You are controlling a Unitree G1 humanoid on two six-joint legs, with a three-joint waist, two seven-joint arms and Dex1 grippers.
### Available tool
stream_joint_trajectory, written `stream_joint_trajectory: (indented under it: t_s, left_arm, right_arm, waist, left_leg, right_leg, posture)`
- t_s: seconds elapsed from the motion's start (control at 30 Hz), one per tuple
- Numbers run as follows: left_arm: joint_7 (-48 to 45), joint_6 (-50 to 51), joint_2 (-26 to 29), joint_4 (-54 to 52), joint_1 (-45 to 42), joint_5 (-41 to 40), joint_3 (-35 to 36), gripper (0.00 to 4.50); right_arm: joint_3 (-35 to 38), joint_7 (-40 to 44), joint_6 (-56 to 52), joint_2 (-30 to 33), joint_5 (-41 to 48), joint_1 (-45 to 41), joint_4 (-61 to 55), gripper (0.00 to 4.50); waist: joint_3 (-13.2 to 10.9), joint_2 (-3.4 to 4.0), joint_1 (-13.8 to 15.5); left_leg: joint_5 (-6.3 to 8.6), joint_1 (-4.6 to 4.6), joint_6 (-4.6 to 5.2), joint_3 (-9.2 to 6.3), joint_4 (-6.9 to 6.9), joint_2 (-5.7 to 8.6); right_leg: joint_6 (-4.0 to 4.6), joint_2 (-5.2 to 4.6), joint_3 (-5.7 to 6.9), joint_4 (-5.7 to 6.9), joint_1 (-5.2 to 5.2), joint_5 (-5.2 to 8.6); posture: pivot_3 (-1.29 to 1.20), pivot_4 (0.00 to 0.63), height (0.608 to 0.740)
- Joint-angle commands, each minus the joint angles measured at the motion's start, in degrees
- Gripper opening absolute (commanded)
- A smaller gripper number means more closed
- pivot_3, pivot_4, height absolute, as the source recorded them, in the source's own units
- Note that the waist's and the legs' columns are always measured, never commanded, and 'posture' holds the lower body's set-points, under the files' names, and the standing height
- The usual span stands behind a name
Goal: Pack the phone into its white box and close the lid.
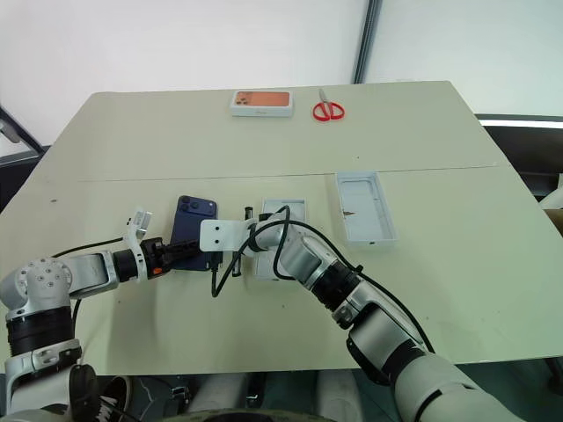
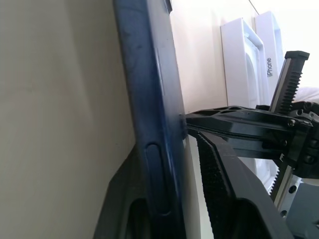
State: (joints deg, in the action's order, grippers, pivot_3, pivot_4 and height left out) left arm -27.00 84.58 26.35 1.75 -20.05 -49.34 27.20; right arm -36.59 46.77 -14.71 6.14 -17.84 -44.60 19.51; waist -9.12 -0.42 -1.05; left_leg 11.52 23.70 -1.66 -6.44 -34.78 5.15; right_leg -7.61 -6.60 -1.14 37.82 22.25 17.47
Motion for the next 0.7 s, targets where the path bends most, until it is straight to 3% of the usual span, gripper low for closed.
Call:
stream_joint_trajectory:
  t_s: [0.03,0.1,0.23,0.43,0.63,0.7]
  left_arm:
    - [-0.3,0.7,0.1,-0.9,0.4,-0.9,-0.1,1.2]
    - [-0.3,0.5,0.0,-0.9,0.5,-1.0,0.1,1.2]
    - [0.2,-1.9,-0.6,-0.5,0.4,-0.5,1.1,0.02]
    - [-0.1,0.2,-1.4,-1.4,0.8,-4.1,4.4,0.02]
    - [1.0,-0.8,-4.1,-1.2,-0.6,-10.0,13.4,0.02]
    - [0.1,-3.2,-4.0,-2.4,-0.3,-10.8,13.9,0.0]
  right_arm:
    - [0.8,-0.1,-0.4,0.2,-0.3,0.4,-1.9,0.0]
    - [0.8,-0.1,-0.5,0.3,-0.3,0.6,-2.2,0.0]
    - [0.8,-0.3,-0.7,0.3,-0.3,0.7,-2.2,0.0]
    - [2.9,1.8,-2.0,0.8,2.8,2.0,-4.2,0.0]
    - [14.2,6.9,-9.9,-1.1,18.2,4.9,-13.5,0.0]
    - [18.3,8.2,-13.5,-1.9,24.4,5.5,-16.8,0.53]
  waist:
    - [0.0,0.0,0.0]
    - [0.0,-0.01,0.0]
    - [0.0,-0.01,0.0]
    - [0.0,-0.06,0.1]
    - [-0.2,-0.34,0.0]
    - [-0.3,-0.38,0.0]
  left_leg:
    - [0.0,0.0,0.0,0.0,0.01,0.0]
    - [0.0,0.0,0.0,0.0,0.01,0.0]
    - [0.0,0.0,0.0,-0.01,0.02,0.0]
    - [-0.01,0.0,-0.02,-0.01,0.03,-0.01]
    - [-0.02,0.29,-0.02,-0.05,-0.02,-0.06]
    - [-0.02,0.34,-0.04,-0.06,-0.01,-0.09]
  right_leg:
    - [0.0,0.0,0.0,-0.01,0.0,0.0]
    - [0.0,0.0,0.0,-0.02,0.0,0.0]
    - [0.0,0.0,0.01,-0.05,-0.03,0.0]
    - [0.0,0.0,0.01,-0.06,-0.02,0.0]
    - [0.0,0.05,0.05,-0.07,0.22,-0.01]
    - [0.01,0.07,0.05,-0.07,0.26,-0.01]
  posture:
    - [0.0,0.15,0.74]
    - [0.0,0.15,0.74]
    - [0.0,0.15,0.74]
    - [0.0,0.15,0.74]
    - [0.0,0.15,0.74]
    - [0.0,0.15,0.74]
